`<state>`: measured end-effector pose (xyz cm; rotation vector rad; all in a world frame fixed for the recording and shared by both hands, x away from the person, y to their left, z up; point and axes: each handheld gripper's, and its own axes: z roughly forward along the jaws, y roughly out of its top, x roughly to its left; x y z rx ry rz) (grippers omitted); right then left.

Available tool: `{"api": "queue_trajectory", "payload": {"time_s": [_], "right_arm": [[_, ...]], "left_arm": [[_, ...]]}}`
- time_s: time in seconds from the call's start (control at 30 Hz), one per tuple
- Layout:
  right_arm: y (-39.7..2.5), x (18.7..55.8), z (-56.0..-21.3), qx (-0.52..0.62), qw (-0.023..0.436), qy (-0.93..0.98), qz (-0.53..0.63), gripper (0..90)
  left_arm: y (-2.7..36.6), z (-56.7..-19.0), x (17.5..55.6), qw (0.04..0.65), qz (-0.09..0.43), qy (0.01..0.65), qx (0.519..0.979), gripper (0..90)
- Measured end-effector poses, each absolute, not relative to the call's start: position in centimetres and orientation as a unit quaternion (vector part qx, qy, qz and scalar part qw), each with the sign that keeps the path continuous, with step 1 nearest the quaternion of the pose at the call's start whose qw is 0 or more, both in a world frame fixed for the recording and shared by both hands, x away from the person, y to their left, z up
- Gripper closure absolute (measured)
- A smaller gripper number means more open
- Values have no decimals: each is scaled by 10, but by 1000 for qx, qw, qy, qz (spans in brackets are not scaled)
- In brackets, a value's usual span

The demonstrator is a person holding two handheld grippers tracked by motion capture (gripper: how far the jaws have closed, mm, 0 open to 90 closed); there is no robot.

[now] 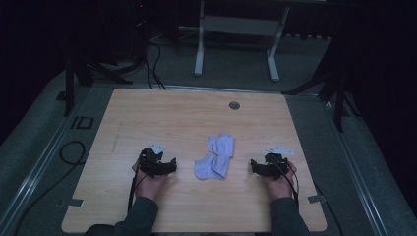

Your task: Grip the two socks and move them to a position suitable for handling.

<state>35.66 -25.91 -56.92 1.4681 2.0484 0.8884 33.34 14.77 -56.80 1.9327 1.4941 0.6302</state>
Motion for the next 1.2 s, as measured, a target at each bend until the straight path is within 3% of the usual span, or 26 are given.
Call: {"api": "queue_trajectory", "payload": {"time_s": [0.37, 0.47, 0.6, 0.9, 1.1, 1.2], "right_arm": [[-259, 355, -565, 530, 225, 753, 319, 244], [-259, 353, -563, 529, 223, 754, 319, 373], [-259, 350, -560, 524, 205, 753, 340, 526], [-250, 342, -547, 492, 213, 763, 360, 690], [-233, 336, -539, 453, 194, 787, 373, 883], [-222, 333, -534, 434, 192, 794, 379, 898]], "left_arm": [[148, -562, 329, 299, 232, 562, 735, 363], [149, -561, 328, 299, 230, 562, 736, 419], [150, -561, 328, 302, 226, 565, 734, 456], [150, -559, 328, 304, 219, 560, 739, 500], [151, -559, 328, 304, 219, 558, 740, 499], [151, -558, 328, 306, 222, 558, 739, 499]]}}
